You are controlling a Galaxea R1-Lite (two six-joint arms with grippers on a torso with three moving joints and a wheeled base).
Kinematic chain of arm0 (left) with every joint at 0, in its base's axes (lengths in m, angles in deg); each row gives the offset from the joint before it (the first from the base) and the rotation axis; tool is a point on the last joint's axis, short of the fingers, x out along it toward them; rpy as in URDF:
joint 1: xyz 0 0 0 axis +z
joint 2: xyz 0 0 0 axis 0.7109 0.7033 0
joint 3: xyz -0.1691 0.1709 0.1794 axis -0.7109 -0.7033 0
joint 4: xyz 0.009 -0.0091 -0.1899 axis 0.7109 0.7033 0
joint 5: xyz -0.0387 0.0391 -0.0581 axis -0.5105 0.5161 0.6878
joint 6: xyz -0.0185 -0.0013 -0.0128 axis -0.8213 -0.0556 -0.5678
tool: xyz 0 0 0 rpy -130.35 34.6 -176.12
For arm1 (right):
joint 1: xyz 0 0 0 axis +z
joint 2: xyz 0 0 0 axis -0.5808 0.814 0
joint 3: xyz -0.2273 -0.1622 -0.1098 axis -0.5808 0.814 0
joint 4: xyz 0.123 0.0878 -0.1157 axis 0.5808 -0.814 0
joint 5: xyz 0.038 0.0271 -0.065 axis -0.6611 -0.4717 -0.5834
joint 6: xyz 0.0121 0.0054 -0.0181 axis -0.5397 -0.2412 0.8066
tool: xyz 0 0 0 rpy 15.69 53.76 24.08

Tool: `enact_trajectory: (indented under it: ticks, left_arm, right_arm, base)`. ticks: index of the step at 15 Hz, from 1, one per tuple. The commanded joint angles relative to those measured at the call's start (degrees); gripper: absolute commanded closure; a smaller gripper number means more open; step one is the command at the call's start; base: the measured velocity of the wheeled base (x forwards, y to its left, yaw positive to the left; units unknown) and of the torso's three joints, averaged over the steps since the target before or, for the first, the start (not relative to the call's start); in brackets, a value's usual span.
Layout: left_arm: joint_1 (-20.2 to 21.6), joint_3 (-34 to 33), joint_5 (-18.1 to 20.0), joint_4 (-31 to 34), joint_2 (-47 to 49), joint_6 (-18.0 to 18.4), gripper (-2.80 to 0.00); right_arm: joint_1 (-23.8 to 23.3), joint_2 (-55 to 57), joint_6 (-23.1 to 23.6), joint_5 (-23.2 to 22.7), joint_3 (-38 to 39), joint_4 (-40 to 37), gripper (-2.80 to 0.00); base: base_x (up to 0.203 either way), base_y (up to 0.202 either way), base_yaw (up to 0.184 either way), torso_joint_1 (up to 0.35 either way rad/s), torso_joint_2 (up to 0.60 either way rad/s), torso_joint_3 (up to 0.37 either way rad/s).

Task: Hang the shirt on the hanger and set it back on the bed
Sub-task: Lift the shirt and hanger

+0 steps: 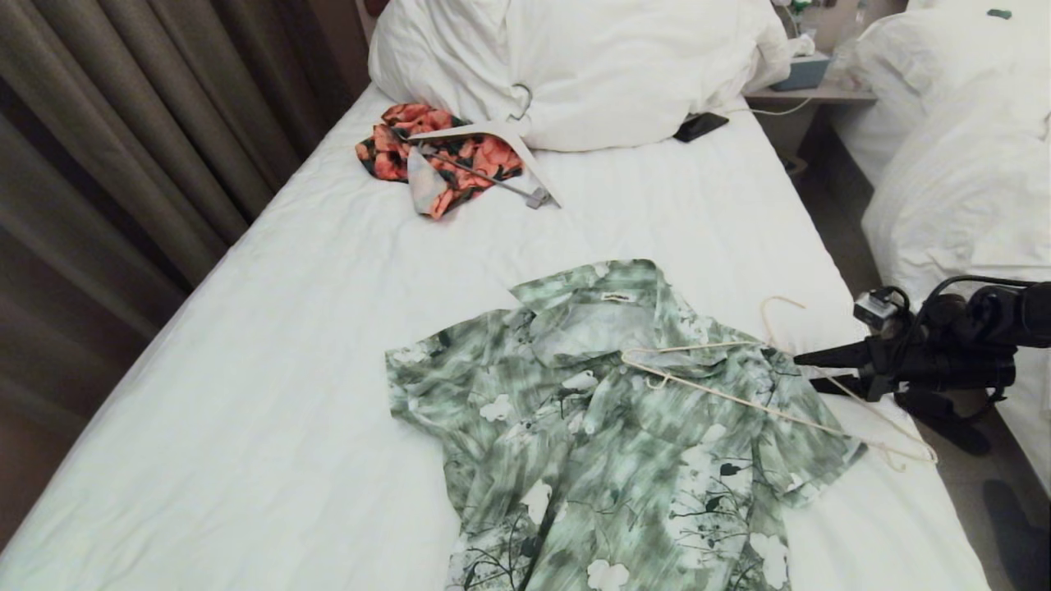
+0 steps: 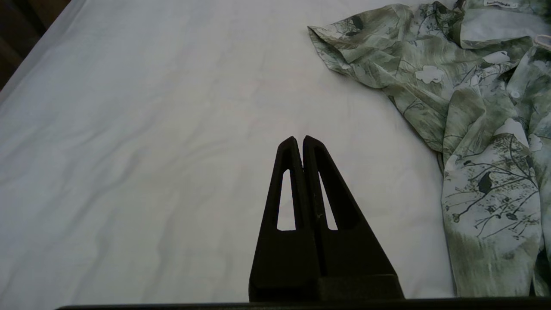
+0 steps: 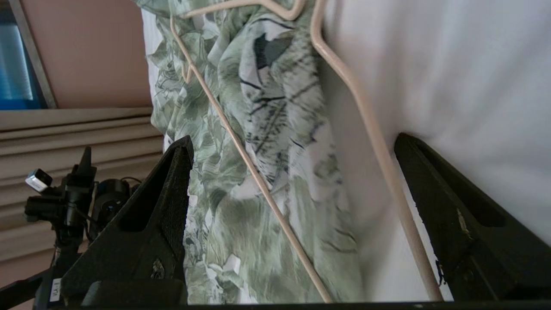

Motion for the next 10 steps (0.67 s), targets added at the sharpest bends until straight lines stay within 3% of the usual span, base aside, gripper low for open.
enact_trajectory:
  ticks: [1, 3, 4, 10]
  left_arm:
    - [0.0, 0.0, -0.03, 0.01, -0.11, -0.04, 0.0]
    - [0.0, 0.0, -0.03, 0.01, -0.11, -0.04, 0.0]
    - [0.0, 0.0, -0.03, 0.01, -0.11, -0.02, 0.0]
    - [0.0, 0.0, -0.03, 0.01, -0.11, -0.04, 0.0]
  right_arm:
    - [1.2, -0.38, 0.04, -0.36, 0.81, -0.44, -2.8]
    - [1.55, -0.47, 0.12, -0.14, 1.2, -0.44, -2.8]
    - [1.5, -0.38, 0.12, -0.05, 1.2, -0.44, 0.0]
    - [-0.62, -3.68, 0.12, -0.02, 1.69, -0.7, 0.0]
  base:
    - [0.0, 0.0, 0.0, 0.0, 0.0, 0.0]
    - [0.0, 0.0, 0.0, 0.0, 0.0, 0.0]
    - [0.0, 0.0, 0.0, 0.0, 0.0, 0.0]
    - [0.0, 0.0, 0.0, 0.0, 0.0, 0.0]
